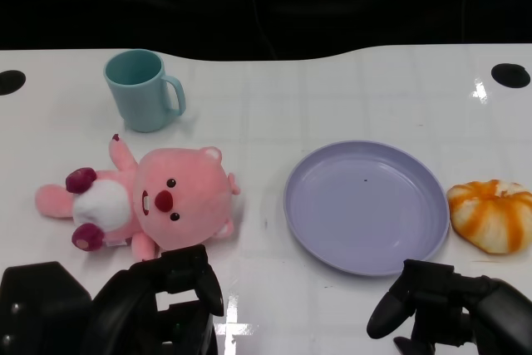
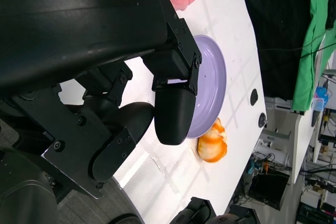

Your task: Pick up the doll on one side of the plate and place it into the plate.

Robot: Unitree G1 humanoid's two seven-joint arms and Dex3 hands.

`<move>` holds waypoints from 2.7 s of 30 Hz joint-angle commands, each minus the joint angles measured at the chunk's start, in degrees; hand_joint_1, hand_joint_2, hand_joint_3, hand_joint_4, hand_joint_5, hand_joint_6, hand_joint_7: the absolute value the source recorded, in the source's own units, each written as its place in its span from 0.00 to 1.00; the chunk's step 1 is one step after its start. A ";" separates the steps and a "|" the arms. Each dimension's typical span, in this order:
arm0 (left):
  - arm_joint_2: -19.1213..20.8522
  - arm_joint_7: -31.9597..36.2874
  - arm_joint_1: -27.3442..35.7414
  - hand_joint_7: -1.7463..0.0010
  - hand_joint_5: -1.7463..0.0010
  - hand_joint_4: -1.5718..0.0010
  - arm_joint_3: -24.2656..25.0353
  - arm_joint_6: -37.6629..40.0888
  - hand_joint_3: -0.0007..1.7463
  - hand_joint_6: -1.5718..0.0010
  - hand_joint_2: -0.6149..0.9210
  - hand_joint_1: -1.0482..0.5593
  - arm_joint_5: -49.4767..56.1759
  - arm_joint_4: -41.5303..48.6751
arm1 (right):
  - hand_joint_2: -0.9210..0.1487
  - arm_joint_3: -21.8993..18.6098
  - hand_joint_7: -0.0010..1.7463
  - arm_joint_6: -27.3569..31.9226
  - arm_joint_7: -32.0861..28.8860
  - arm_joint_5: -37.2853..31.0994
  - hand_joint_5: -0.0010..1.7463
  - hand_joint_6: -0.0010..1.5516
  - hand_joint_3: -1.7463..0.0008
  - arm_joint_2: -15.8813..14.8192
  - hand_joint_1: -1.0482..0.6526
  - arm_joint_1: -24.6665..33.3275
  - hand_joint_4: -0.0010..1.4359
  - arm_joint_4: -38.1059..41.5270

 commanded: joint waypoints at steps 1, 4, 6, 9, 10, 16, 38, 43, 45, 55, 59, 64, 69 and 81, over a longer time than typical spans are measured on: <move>0.64 -0.07 -0.07 0.03 0.00 0.42 0.42 0.11 0.90 0.49 0.60 0.57 0.40 -0.22 | 0.22 -0.72 0.71 0.07 0.09 0.45 0.94 0.37 0.49 -0.69 0.53 0.32 0.43 -0.50; 0.63 -0.04 -0.03 0.03 0.00 0.42 0.47 0.13 0.90 0.49 0.60 0.57 0.38 -0.26 | 0.22 -0.71 0.71 -0.19 0.11 0.54 0.94 0.37 0.49 -0.59 0.53 0.34 0.42 -0.38; 0.63 -0.10 -0.01 0.03 0.00 0.42 0.50 -0.20 0.89 0.49 0.60 0.57 0.46 -0.12 | 0.22 -0.64 0.71 -0.10 0.07 0.49 0.94 0.37 0.49 -0.59 0.53 0.34 0.42 -0.42; 0.48 -0.20 0.03 0.03 0.00 0.42 0.72 -0.68 0.89 0.50 0.60 0.57 0.36 0.04 | 0.22 -0.54 0.71 -0.70 0.10 0.41 0.94 0.37 0.49 -0.55 0.53 0.30 0.42 -0.17; 0.42 -0.24 0.07 0.04 0.00 0.43 0.85 -0.92 0.89 0.50 0.60 0.57 0.31 0.08 | 0.22 -0.51 0.71 -0.99 0.13 0.39 0.94 0.36 0.49 -0.54 0.53 0.30 0.42 -0.07; 0.62 -0.97 -0.05 0.20 0.05 0.50 1.51 -5.17 0.83 0.53 0.63 0.58 1.09 1.01 | 0.23 -0.36 0.72 -1.09 0.09 0.27 0.94 0.36 0.49 -0.57 0.53 0.10 0.42 -0.06; 5.39 0.13 -3.69 0.88 0.48 0.94 4.84 -25.57 0.05 0.75 1.00 0.31 19.31 6.51 | 0.24 2.74 0.73 -1.64 -1.13 -2.00 0.92 0.37 0.48 0.23 0.54 -2.40 0.43 2.29; 9.18 1.56 -5.86 0.92 0.52 0.99 5.41 -28.15 0.06 0.79 1.00 0.26 30.12 5.83 | 0.23 2.71 0.71 -0.71 -1.36 -1.90 0.92 0.37 0.49 0.33 0.55 -2.10 0.44 2.01; 9.72 1.85 -6.71 0.92 0.54 1.00 5.71 -27.89 0.05 0.79 1.00 0.25 32.83 5.39 | 0.22 2.63 0.71 -1.15 -1.28 -1.86 0.92 0.37 0.49 0.25 0.55 -2.01 0.44 2.14; 14.46 1.81 -12.09 0.97 0.66 1.00 6.44 -26.33 0.01 0.80 1.00 0.27 46.40 5.76 | 0.23 2.82 0.71 -1.27 -1.43 -1.95 0.92 0.37 0.49 0.45 0.55 -2.21 0.43 2.28; 17.05 0.35 -14.71 0.99 0.70 1.00 5.67 -23.67 0.01 0.82 1.00 0.25 53.60 6.14 | 0.23 3.09 0.71 -1.57 -1.52 -2.21 0.92 0.37 0.49 0.48 0.55 -2.19 0.43 2.23; 20.25 -4.79 -18.90 1.00 0.72 1.00 3.49 -19.30 0.01 0.84 0.99 0.26 60.00 6.91 | 0.23 3.43 0.71 -0.93 -1.70 -2.31 0.93 0.37 0.49 0.89 0.55 -2.23 0.43 1.77; 22.51 -7.37 -23.13 1.00 0.72 1.00 0.88 -18.32 0.00 0.83 0.99 0.25 64.51 10.64 | 0.23 3.75 0.71 -0.65 -1.93 -2.65 0.93 0.37 0.48 0.86 0.55 -2.29 0.43 1.37; 23.34 -7.68 -33.49 0.99 0.71 0.98 -7.70 -20.98 0.00 0.81 0.98 0.23 67.73 28.58 | 0.23 3.90 0.71 0.03 -2.21 -2.59 0.92 0.37 0.49 0.77 0.54 -1.80 0.43 0.14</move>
